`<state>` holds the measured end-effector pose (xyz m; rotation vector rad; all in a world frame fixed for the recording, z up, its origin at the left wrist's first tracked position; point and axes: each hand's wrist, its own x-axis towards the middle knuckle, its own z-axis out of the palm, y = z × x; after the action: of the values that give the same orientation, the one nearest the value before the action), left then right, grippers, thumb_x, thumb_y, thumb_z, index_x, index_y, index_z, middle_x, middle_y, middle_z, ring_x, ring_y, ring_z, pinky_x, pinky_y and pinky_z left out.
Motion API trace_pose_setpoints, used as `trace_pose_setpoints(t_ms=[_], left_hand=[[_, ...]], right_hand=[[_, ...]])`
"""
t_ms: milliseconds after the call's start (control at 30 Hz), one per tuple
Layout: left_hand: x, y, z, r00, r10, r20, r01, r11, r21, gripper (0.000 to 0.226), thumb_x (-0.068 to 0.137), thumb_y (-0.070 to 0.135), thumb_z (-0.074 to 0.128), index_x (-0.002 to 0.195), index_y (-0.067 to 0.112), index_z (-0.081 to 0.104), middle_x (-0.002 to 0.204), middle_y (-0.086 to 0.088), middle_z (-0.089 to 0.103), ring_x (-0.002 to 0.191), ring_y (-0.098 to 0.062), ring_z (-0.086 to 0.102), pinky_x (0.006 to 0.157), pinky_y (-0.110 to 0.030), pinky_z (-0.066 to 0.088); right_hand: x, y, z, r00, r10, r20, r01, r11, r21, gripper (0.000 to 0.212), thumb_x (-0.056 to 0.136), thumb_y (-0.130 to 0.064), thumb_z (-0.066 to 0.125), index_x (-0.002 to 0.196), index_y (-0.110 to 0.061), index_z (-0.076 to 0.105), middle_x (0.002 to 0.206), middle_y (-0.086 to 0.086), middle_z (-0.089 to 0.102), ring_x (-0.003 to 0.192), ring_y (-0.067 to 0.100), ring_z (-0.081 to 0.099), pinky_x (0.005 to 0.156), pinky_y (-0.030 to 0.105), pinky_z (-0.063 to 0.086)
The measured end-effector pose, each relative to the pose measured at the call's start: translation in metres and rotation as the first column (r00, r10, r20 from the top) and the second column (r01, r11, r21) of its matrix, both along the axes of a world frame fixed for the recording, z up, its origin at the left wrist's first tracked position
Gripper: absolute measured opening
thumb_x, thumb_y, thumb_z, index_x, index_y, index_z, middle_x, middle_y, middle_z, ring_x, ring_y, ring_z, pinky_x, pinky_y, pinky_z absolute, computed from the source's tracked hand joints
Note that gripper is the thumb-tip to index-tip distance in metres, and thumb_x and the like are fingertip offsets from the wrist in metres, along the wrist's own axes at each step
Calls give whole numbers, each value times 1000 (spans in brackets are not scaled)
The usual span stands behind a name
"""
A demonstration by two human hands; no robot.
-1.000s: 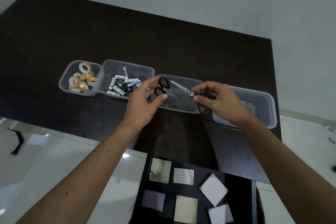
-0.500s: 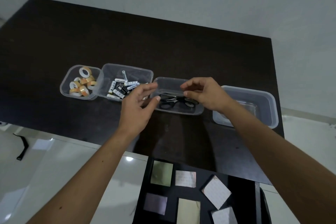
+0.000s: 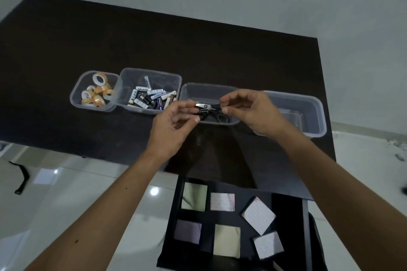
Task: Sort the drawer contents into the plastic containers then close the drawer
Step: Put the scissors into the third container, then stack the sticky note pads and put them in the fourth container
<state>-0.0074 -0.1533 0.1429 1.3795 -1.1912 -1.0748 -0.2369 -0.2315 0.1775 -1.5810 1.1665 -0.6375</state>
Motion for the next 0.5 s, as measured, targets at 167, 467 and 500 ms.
trace_pose_setpoints(t_ms=[167, 467, 500], left_hand=[[-10, 38, -2, 998, -55, 23, 54, 998, 11, 34, 89, 5, 80, 117, 24, 71, 107, 0, 79, 100, -16, 76, 95, -26, 58], [-36, 144, -72, 950, -311, 33, 292, 920, 262, 31, 90, 8, 80, 114, 27, 74, 105, 11, 78, 98, -11, 74, 91, -25, 59], [-38, 154, -82, 938, -342, 51, 315, 906, 281, 31, 90, 8, 80, 114, 26, 74, 105, 13, 78, 100, -10, 74, 93, -26, 59]], right_hand=[[-18, 65, 6, 998, -27, 51, 26, 999, 19, 24, 88, -7, 80, 111, -10, 74, 110, 6, 78, 104, 20, 74, 97, 31, 58], [-78, 200, -67, 993, -108, -47, 115, 976, 183, 23, 86, -8, 82, 106, -18, 76, 105, -1, 78, 96, 15, 74, 95, 37, 59], [-85, 211, -78, 990, -111, -93, 126, 974, 187, 22, 87, -10, 82, 107, -18, 76, 105, -3, 78, 98, 13, 74, 97, 37, 59]])
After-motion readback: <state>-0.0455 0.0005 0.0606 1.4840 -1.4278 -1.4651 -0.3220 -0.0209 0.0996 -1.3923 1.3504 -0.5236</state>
